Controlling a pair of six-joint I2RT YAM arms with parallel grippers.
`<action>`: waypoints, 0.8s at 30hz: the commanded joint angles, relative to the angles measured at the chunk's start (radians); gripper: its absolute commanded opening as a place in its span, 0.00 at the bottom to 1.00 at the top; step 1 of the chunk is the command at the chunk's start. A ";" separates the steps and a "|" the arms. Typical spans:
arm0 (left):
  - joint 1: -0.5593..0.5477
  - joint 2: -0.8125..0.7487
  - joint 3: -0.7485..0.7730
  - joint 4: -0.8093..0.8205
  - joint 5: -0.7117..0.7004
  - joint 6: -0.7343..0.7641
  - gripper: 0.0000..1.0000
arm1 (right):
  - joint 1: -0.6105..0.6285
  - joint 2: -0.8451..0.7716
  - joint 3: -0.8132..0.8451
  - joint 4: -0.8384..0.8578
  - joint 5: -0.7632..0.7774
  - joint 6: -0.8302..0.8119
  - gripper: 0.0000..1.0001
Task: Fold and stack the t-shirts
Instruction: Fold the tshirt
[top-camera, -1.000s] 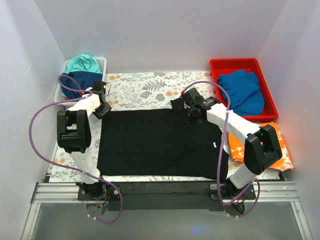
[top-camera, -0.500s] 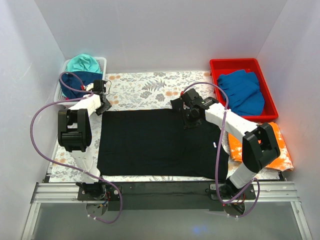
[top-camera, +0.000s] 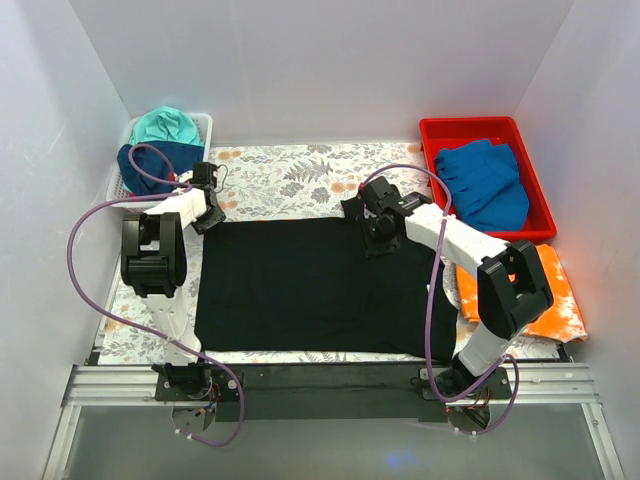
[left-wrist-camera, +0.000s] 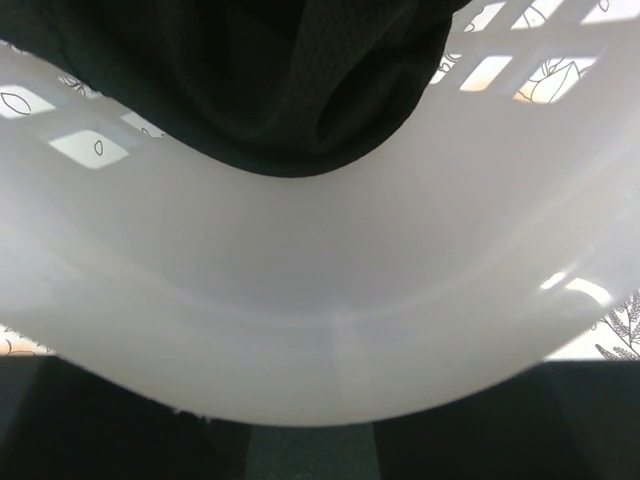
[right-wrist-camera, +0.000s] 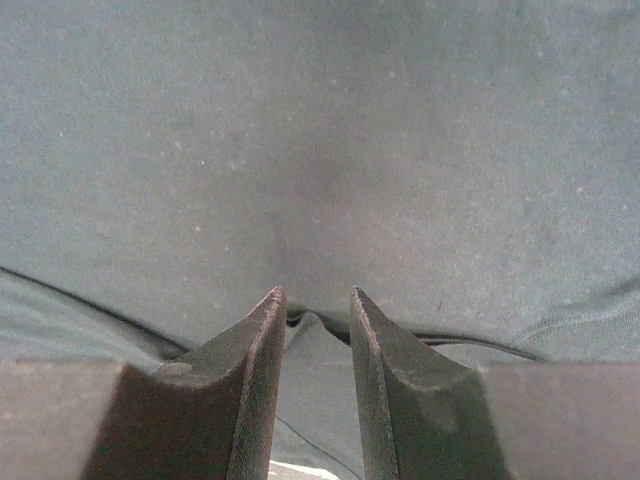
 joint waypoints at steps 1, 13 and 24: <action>0.010 0.101 0.017 0.001 0.042 0.032 0.38 | -0.002 0.013 0.054 0.014 0.002 -0.005 0.38; -0.014 0.095 -0.069 -0.034 0.003 -0.001 0.34 | -0.002 0.036 0.074 0.014 0.011 -0.011 0.38; -0.065 0.066 -0.138 -0.042 -0.018 -0.041 0.26 | -0.003 0.042 0.077 0.014 0.005 -0.017 0.38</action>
